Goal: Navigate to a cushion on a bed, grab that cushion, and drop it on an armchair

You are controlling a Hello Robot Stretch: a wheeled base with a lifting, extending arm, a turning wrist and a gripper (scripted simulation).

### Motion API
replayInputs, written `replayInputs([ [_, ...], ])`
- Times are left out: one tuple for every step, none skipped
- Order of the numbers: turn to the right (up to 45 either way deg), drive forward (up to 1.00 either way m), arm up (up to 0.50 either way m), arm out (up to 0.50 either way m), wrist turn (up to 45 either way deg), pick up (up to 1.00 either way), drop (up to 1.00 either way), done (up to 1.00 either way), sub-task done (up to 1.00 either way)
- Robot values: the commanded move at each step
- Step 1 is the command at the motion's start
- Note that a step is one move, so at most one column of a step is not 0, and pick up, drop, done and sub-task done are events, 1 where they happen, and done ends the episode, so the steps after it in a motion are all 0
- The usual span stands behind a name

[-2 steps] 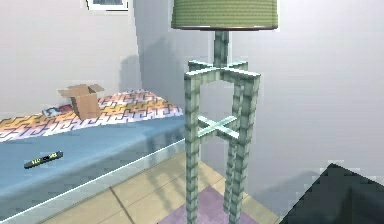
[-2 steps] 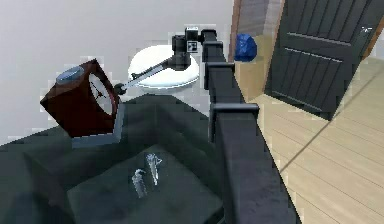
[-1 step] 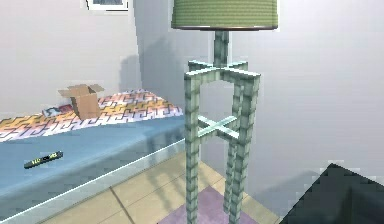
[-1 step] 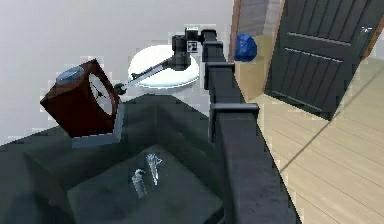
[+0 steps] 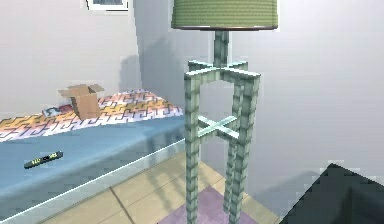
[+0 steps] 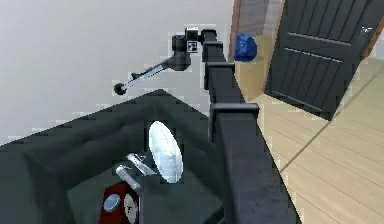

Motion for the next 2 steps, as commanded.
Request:
replayInputs([
  [0.0, 0.00, 0.00, -0.10, 0.0, 0.00, 0.00, 0.00, 0.00],
  [0.0, 0.00, 0.00, 0.00, -45.0, 0.00, 0.00, 0.00, 0.00],
])
